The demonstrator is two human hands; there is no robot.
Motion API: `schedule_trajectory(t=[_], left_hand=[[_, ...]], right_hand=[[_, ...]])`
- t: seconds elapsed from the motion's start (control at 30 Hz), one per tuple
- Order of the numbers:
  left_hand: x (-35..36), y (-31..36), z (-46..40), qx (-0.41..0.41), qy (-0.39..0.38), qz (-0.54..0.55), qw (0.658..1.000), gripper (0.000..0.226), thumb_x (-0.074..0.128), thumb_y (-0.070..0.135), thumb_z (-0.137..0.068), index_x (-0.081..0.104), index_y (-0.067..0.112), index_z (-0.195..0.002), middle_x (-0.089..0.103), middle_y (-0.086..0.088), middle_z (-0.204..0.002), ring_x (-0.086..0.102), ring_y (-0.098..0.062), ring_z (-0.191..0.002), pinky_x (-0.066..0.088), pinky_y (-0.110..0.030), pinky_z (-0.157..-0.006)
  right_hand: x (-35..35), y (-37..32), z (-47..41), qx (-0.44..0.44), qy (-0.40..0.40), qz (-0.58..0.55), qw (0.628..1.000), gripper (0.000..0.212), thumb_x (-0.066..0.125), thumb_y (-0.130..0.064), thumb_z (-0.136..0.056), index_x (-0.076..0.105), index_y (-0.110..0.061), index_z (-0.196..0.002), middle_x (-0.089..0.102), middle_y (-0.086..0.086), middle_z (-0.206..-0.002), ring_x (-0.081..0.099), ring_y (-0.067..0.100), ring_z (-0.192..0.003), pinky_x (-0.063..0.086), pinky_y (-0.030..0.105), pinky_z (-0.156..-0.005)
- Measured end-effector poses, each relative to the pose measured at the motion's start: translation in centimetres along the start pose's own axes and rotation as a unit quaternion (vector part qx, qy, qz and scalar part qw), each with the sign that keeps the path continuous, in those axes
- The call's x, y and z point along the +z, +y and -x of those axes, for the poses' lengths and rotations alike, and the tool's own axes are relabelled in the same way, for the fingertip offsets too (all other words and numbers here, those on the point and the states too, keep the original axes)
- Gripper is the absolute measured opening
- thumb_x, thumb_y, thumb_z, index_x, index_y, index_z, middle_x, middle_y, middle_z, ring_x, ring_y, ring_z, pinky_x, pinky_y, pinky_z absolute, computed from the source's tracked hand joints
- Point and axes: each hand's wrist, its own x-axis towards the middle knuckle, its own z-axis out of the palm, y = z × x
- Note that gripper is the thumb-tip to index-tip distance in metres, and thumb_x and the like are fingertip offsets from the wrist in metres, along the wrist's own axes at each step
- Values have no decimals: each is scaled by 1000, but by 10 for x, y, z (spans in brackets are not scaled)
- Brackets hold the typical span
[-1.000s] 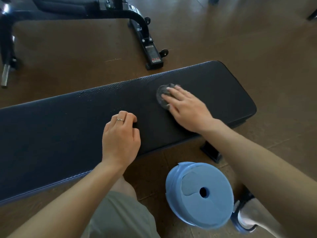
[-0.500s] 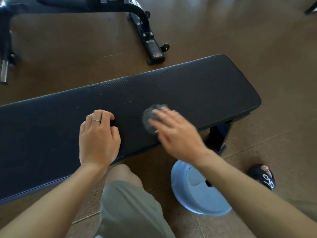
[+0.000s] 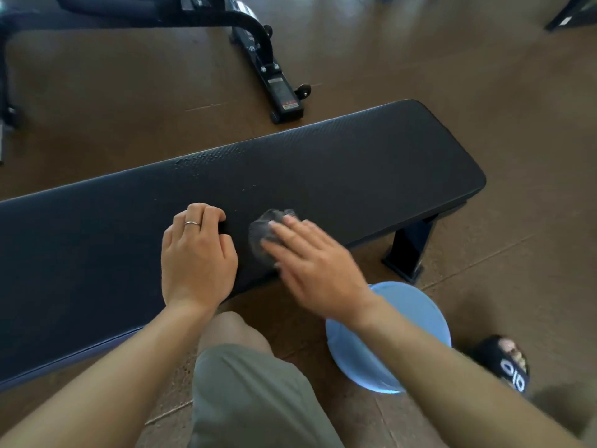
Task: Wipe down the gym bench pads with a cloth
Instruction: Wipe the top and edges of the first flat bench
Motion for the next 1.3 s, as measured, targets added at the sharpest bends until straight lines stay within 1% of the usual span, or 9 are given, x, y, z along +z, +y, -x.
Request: schedule_trajectory(t=[0.13,0.23,0.37,0.5,0.73,0.9,1.03,1.17,1.3], left_hand=[[0,2,-1,-17,-2,10,1000,25,56,13,-94,60,13,-119,59,-8,-125,55,-30,-116,45,-46,-104],[1,4,-2,-21,2,4,1000,24,58,11,-94,61,13,-117,60,-8,-122,56,-30,-114,46,-47,-103],[1,5,-2,-12,16,-18,1000,24,54,9,-92,62,10,-114,61,-9,-118,55,-30,-109,45,-46,-99],[1,7,0,-12,30,-24,999,23,56,6,-92,63,8,-113,63,-10,-117,56,-31,-108,46,-47,-97],[1,17,-1,-57,32,-31,997,25,53,2,-91,63,11,-111,61,-3,-119,54,-26,-108,45,-44,-93],[3,19,-1,-68,30,-47,996,26,56,-2,-88,62,11,-110,61,-3,-118,54,-28,-106,45,-44,-92],[4,18,0,-64,38,-34,997,25,55,-1,-89,62,10,-111,60,-3,-121,52,-28,-109,43,-44,-93],[5,16,1,-67,47,-19,996,24,52,4,-91,62,12,-111,59,0,-122,51,-23,-111,44,-42,-95],[5,13,0,-54,44,-7,998,22,53,6,-91,63,12,-110,61,-1,-118,54,-25,-108,44,-42,-96]], right_hand=[[-19,91,10,262,84,30,961,46,37,-29,-104,62,-13,-139,53,12,-150,39,29,-146,25,44,-124],[-6,56,-12,370,119,11,921,46,39,-27,-103,62,-7,-138,53,15,-149,36,33,-147,23,45,-124],[3,-37,-23,137,41,-83,986,48,43,-27,-101,57,-12,-144,48,9,-155,31,26,-151,19,43,-125],[-4,11,-27,-67,-37,-53,996,49,38,-30,-103,53,-20,-148,42,4,-159,30,22,-152,19,41,-126],[-15,124,-75,213,-44,-13,976,56,25,-36,-108,32,-16,-159,19,9,-168,8,26,-157,4,40,-128],[2,8,-56,-50,-59,-81,994,55,30,-35,-105,41,-13,-154,31,9,-164,17,26,-156,12,43,-127],[-2,51,-66,-150,-75,-82,982,50,37,-31,-101,54,-20,-147,41,5,-160,32,24,-151,23,40,-125],[-5,118,-122,60,-88,-46,993,51,27,-33,-108,35,-22,-157,21,2,-168,12,20,-157,9,38,-128],[8,58,-145,137,-73,-64,986,54,26,-34,-108,30,-17,-159,17,7,-169,6,25,-157,3,41,-128]])
